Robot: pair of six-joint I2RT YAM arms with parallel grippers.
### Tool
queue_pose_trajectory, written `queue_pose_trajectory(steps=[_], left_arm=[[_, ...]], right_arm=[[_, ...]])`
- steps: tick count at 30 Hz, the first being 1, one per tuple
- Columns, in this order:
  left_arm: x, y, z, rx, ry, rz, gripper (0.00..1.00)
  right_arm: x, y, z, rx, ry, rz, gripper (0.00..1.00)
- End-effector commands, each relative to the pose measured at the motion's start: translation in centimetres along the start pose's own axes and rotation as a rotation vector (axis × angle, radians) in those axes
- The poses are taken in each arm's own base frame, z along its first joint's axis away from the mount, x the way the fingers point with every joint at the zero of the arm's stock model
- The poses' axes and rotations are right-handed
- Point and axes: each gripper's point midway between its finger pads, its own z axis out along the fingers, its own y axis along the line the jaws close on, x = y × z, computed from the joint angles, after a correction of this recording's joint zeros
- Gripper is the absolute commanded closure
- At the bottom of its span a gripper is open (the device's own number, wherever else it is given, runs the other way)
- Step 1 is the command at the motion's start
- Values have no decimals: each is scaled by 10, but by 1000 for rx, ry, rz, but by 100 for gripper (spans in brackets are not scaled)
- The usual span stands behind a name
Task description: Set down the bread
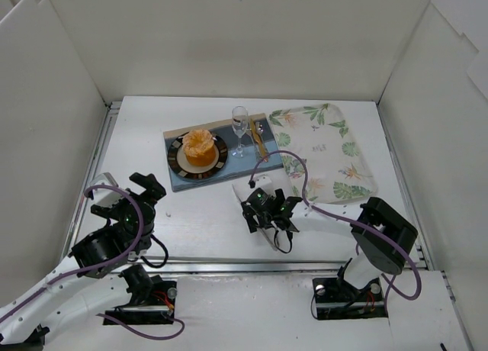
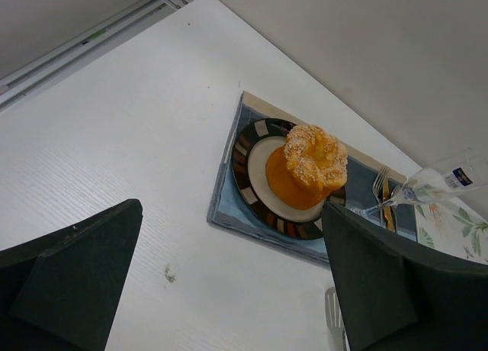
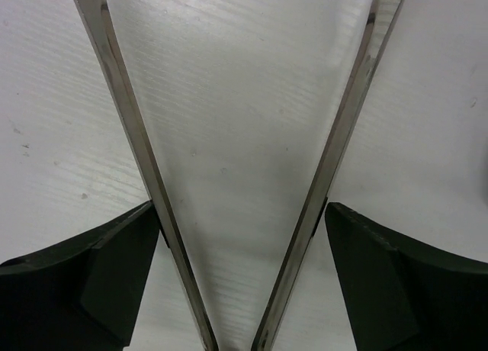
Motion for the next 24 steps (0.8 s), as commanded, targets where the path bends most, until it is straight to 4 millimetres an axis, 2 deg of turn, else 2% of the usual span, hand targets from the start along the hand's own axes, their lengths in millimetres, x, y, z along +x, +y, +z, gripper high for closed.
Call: queue_pose_trajectory(steps=[1,3,4,5,7,8,9,10,11,12,13,14,15,16,18,19,24], left_arm=[[-3,-8,1,11,-11,-17,0],[-4,-8,1,11,-11,-18,0],[-3,-8,1,10,-11,-15,0],[-3,-8,1,10,-12,-18,0],[-3,-9,1,9,-12,-14,0],[-2,-8,1,9,-11,-11,0],[-3,-10,1,13,-11,-9,0],[-3,-12,1,20,-9,-3,0],[-2,-15,2,30,-8,7,0],[-3,-26,2,74,-1,35,0],[-1,-34,2,105,2,60,0],[3,-41,2,142,8,91,0],[6,-60,0,221,29,82,0],[12,-67,0,258,38,160,0],[17,-83,-3,326,63,197,0],[22,-99,-7,389,95,244,0],[43,-138,-26,568,197,397,1]], right_arm=[[-28,0,-12,32,-70,-7,11],[-44,2,-26,26,-110,-4,2],[-46,0,-32,34,-107,-13,2],[-62,4,-46,17,-148,-5,2],[-73,3,-64,9,-169,-12,2],[-92,7,-85,-27,-227,5,2],[-96,6,-96,-34,-241,-4,2],[-115,6,-122,-69,-311,23,2],[-123,2,-135,-71,-353,42,2],[-130,-2,-148,-73,-385,58,2],[-141,-7,-172,-99,-452,83,2],[-146,-13,-183,-91,-491,92,2],[-149,-19,-193,-85,-514,96,2],[-153,-26,-208,-86,-556,117,2],[-155,-41,-218,-38,-593,138,2],[-152,-49,-225,-24,-609,148,2],[-140,-84,-230,100,-664,217,2]])
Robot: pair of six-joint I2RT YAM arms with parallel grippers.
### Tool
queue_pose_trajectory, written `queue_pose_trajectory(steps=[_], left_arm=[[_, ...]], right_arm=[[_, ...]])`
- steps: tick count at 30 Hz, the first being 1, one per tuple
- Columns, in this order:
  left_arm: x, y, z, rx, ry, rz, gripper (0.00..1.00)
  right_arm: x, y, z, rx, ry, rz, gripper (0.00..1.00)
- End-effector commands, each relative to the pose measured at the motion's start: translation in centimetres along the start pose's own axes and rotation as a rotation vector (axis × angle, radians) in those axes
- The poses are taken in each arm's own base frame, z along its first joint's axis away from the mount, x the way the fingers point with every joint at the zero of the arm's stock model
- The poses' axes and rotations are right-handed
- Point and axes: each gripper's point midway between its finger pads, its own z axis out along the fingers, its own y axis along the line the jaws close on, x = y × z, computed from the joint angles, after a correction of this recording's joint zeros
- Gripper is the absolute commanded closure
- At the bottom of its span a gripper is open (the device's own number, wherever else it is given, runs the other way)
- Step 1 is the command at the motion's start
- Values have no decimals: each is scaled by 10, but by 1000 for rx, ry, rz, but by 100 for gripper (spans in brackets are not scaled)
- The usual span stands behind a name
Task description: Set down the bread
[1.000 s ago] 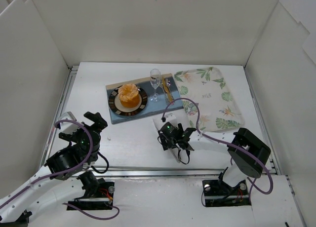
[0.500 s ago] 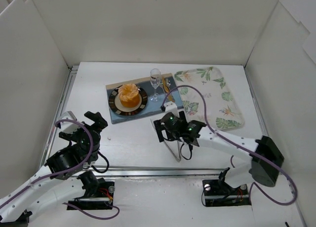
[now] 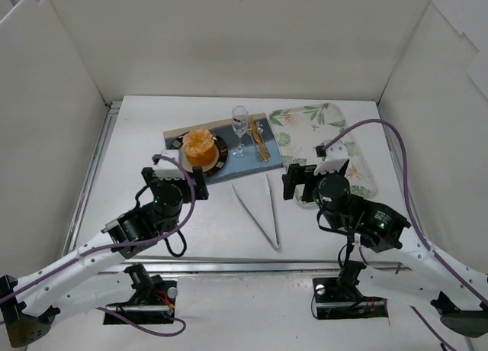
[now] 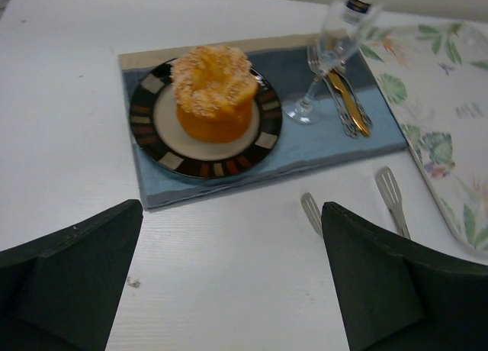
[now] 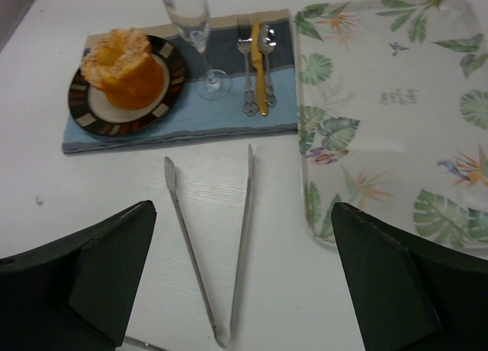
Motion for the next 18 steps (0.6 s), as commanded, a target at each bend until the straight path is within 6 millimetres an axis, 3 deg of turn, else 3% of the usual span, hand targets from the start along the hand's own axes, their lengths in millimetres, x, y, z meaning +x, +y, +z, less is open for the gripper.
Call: queue_pose_trajectory(steps=[1,6,12,18], left_arm=[[-22,-55,-6,228,1,77,2],[-22,-82,-10,358,-20,81,4],[-27,-82,-19,419,-63,70,3],[-34,-77,-27,442,-109,37,2]], right_arm=[[4,-33,-4,151,-44,-10,2],[9,-51,-15,178,-78,0,2],[8,-61,-26,177,-111,16,2],[8,-57,-27,153,-102,10,2]])
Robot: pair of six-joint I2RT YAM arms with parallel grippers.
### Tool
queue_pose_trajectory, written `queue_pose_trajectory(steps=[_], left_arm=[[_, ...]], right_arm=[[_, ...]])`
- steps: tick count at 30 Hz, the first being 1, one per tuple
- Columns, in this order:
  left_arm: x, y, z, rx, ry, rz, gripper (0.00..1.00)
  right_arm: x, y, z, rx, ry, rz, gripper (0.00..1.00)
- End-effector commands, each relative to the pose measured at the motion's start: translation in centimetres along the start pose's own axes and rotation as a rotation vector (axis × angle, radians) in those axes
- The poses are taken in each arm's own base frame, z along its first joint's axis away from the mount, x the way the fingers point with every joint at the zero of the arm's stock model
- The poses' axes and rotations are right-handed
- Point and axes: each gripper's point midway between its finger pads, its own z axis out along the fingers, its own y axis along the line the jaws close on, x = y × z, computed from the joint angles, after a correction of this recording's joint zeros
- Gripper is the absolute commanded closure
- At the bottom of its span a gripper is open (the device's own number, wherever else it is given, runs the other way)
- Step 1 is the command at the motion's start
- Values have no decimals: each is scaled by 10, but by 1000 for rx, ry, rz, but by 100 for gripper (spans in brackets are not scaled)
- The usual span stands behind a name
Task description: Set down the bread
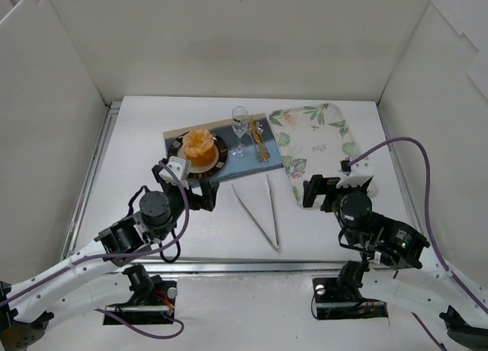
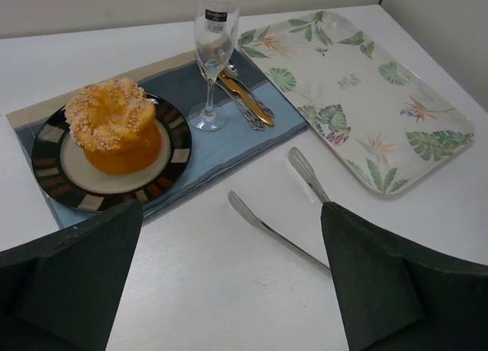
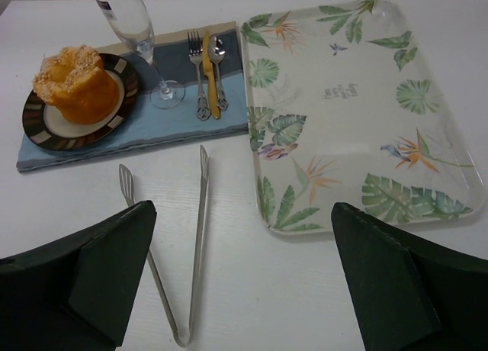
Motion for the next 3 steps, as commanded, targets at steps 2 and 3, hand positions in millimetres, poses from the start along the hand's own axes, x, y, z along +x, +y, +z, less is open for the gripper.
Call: queue_pose_trajectory(steps=[2,3], left_arm=[[-31,-9,-2,46,-104,-40,2],[-31,-8,-2,42,-105,-40,2]], right_arm=[[-8,2,4,21,-22,10,2],[-8,2,4,21,-23,13,2]])
